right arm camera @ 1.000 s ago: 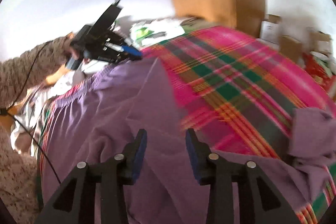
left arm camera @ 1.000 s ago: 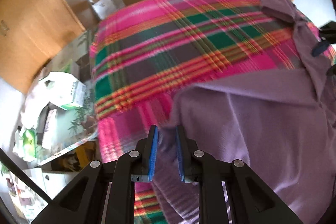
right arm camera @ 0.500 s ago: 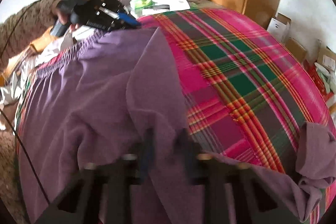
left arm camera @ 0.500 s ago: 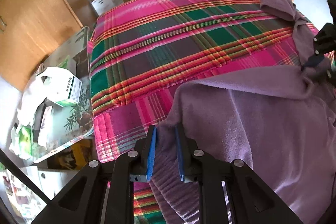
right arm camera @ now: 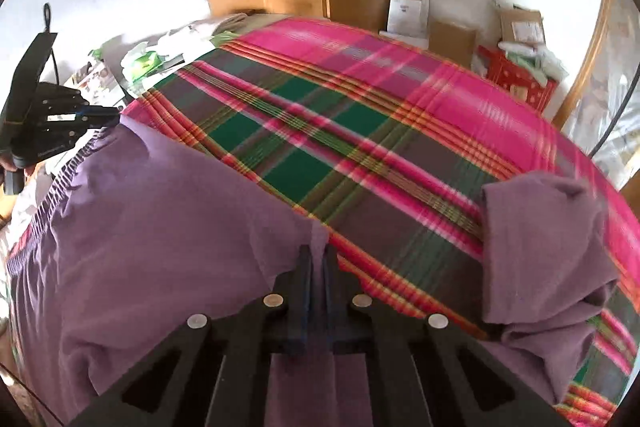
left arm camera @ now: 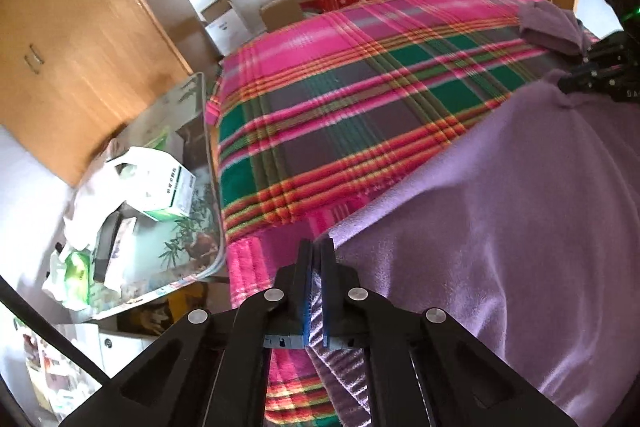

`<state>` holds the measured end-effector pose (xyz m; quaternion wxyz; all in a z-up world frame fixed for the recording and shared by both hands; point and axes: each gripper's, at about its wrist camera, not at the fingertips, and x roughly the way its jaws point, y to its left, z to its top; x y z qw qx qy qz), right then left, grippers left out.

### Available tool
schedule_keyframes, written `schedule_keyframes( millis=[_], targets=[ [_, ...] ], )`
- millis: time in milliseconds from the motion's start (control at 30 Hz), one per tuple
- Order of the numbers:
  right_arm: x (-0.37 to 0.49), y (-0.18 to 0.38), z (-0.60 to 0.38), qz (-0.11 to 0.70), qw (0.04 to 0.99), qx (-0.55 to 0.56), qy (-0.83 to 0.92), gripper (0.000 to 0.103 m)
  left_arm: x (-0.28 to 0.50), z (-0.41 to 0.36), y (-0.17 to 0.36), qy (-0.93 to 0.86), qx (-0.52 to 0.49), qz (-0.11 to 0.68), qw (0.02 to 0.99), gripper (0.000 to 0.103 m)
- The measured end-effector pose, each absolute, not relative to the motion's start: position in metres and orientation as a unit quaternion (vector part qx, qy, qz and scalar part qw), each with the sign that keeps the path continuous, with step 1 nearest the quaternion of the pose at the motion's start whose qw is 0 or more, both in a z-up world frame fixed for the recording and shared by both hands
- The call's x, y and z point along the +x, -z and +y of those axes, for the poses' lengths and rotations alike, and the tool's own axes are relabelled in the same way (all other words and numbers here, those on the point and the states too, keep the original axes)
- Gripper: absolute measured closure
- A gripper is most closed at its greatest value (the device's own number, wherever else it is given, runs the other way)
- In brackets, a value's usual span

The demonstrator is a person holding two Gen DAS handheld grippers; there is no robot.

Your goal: Fold clothes

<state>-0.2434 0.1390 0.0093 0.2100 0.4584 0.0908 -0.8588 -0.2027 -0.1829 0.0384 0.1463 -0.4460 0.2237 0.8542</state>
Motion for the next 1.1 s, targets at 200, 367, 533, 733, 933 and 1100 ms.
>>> schedule_keyframes(
  millis=[200,367,533,733,933,1100],
  targets=[
    [-0.258,-0.006,0.138,0.083,0.157,0.459,0.871,0.098,-0.214,-0.190,-0.030,-0.858,-0.452,0.217,0.110,0.103],
    [-0.270,0.001,0.132,0.095,0.143,0.472,0.865,0.098,-0.211,-0.200,-0.026,-0.856,-0.465,0.195,0.113,0.101],
    [-0.274,0.006,0.121,0.138,0.109,0.466,0.867,0.097,-0.203,-0.215,-0.038,-0.863,-0.473,0.149,0.100,0.099],
    [-0.266,-0.009,0.125,0.143,0.054,0.436,0.887,0.096,-0.174,-0.239,-0.056,-0.866,-0.482,0.056,0.117,0.099],
    [-0.237,-0.038,0.135,0.118,0.051,0.394,0.910,0.096,-0.140,-0.242,-0.063,-0.849,-0.496,-0.013,0.182,0.088],
    [-0.205,-0.056,0.132,0.078,0.118,0.393,0.908,0.095,-0.126,-0.243,-0.050,-0.837,-0.513,-0.039,0.188,0.083]
  ],
)
